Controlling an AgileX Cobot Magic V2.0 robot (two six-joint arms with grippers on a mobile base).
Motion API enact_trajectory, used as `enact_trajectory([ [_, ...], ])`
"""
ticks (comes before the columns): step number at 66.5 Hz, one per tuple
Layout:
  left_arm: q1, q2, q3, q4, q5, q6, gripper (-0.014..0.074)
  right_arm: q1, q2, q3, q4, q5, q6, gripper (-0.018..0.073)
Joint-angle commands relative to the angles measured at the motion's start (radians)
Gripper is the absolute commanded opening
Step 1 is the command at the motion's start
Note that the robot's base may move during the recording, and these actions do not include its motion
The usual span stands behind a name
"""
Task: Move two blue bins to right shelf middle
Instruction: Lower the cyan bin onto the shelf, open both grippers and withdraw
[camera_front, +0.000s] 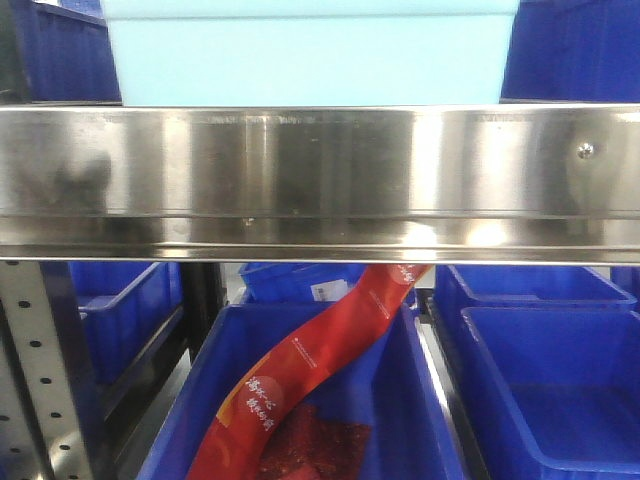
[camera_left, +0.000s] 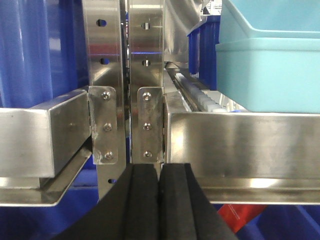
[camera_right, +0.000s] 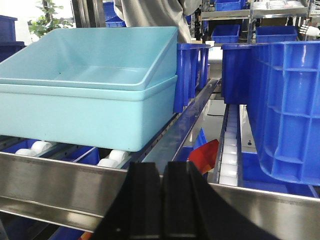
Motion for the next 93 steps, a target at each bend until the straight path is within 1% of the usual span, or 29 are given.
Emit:
enact_trajectory([
  [1, 0.004, -0.006, 0.0, 0.0, -0.039, 0.004, -0.0111, 0.0, -0.006, 0.003, -0.012, -0.023, -0.009, -0.0162],
  [10, 0.004, -0.006, 0.0, 0.0, -0.06, 0.004, -0.0111, 0.0, -0.006, 0.003, -0.012, -0.023, -0.009, -0.0162],
  [61, 0.004, -0.006, 0.0, 0.0, -0.06, 0.004, -0.0111, 0.0, -0.006, 0.006, -0.019, -0.022, -0.009, -0.0162],
  [64, 0.004, -0.006, 0.0, 0.0, -0.06, 0.004, -0.0111, -0.004, -0.006, 0.009, -0.019, -0.022, -0.026, -0.0162],
  [68, 0.004, -0.006, 0.0, 0.0, -0.06, 0.004, -0.0111, -0.029, -0.006, 0.017, -0.012, -0.048, -0.062, -0.0162],
  [74, 0.004, -0.006, 0.0, 0.0, -0.06, 0.004, -0.0111, -0.104, -0.006, 0.042, 0.032, -0.098, -0.125, -0.0162],
  [86, 0.004, -0.006, 0.0, 0.0, -0.06, 0.004, -0.0111, -0.29, -0.006, 0.14, 0.114, -0.171, -0.127, -0.0162],
  [93, 0.004, -0.006, 0.0, 0.0, -0.06, 0.004, -0.0111, -0.352, -0.006, 0.212, 0.123, -0.226, -0.127, -0.0162],
])
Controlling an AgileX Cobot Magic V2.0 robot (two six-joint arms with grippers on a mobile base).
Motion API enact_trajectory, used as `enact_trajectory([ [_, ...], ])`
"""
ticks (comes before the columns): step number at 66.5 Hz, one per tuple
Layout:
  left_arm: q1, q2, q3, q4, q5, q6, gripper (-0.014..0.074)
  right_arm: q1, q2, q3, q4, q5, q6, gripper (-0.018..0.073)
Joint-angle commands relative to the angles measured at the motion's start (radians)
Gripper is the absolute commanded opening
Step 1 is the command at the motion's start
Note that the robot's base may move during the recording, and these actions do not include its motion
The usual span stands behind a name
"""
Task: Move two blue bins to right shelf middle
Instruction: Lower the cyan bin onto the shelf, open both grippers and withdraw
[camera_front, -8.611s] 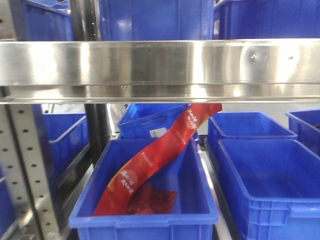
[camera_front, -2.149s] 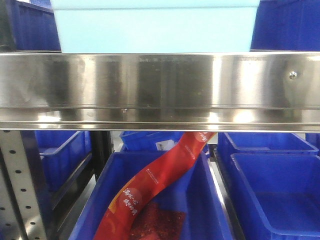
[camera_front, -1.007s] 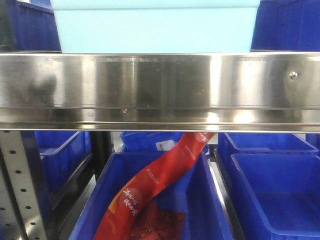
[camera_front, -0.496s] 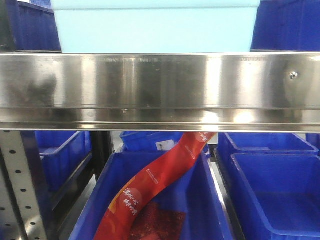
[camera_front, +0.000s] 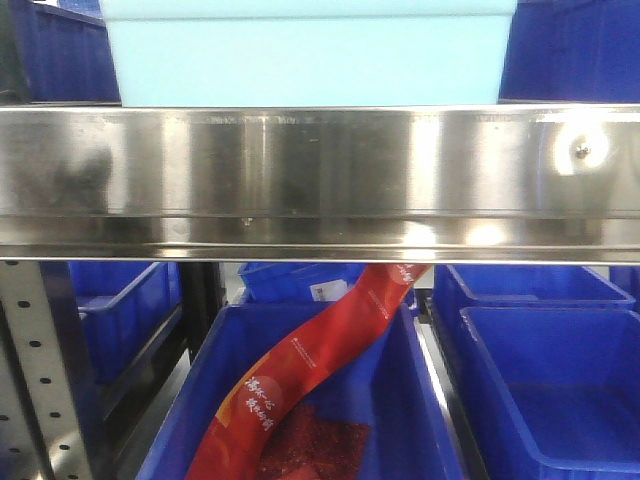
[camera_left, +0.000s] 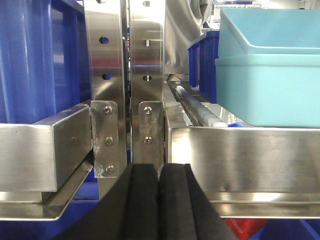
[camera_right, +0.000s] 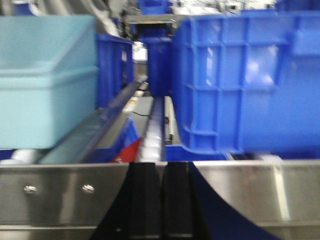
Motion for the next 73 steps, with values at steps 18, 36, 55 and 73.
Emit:
enact_trajectory([
  [18, 0.004, -0.006, -0.002, 0.0, -0.016, 0.001, -0.0111, -0.055, -0.072, 0.157, 0.016, -0.144, -0.011, -0.0162],
  [36, 0.004, -0.006, -0.002, 0.0, -0.017, 0.001, -0.0111, -0.055, -0.072, 0.157, -0.038, -0.125, -0.011, -0.0162],
  [55, 0.004, -0.006, -0.002, 0.0, -0.017, 0.001, -0.0111, -0.055, -0.072, 0.157, -0.043, -0.114, -0.011, -0.0162],
  [73, 0.004, -0.006, -0.002, 0.0, -0.017, 0.001, -0.0111, -0.055, -0.072, 0.157, -0.043, -0.114, -0.011, -0.0162],
])
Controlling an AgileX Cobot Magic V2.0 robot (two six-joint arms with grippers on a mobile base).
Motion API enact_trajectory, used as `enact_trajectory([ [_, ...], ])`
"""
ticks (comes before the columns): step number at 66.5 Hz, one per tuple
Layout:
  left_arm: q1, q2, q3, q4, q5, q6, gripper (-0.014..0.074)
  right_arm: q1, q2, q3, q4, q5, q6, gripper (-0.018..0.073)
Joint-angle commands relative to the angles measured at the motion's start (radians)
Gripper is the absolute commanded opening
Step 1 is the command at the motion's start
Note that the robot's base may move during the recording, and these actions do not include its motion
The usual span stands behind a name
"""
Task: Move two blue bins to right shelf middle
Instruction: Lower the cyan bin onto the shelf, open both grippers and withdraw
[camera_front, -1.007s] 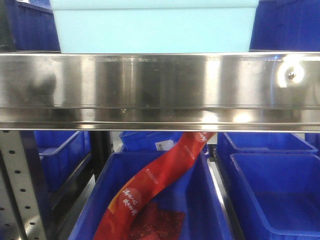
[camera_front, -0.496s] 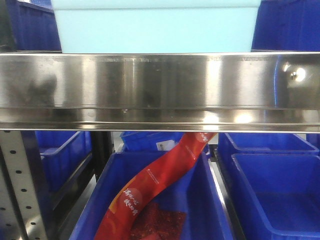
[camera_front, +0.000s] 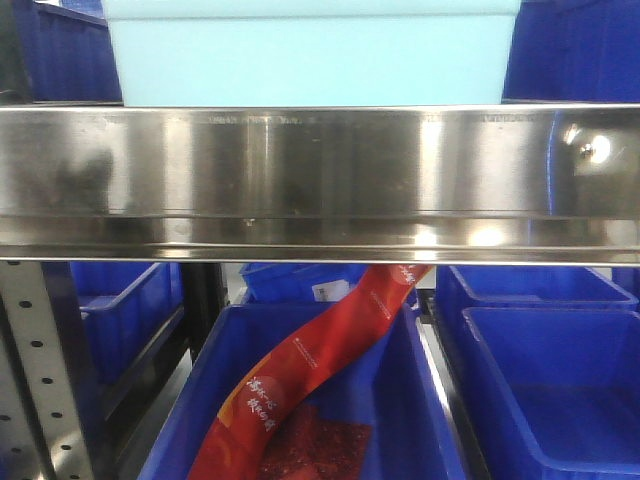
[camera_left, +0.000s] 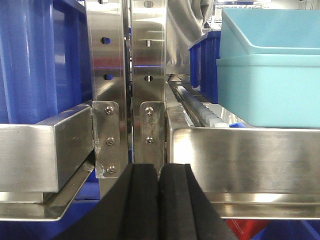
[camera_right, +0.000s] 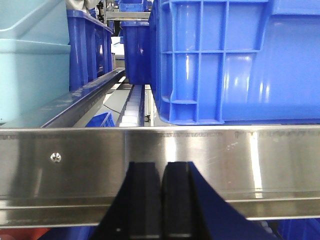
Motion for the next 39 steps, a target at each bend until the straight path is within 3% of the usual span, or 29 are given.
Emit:
enact_trajectory([
  [1, 0.004, -0.006, -0.002, 0.0, -0.017, 0.001, -0.0111, -0.005, -0.003, 0.002, -0.005, -0.014, -0.009, -0.0162],
  [39, 0.004, -0.006, -0.002, 0.0, -0.017, 0.001, -0.0111, -0.005, -0.003, 0.002, -0.005, -0.014, -0.009, -0.0162],
])
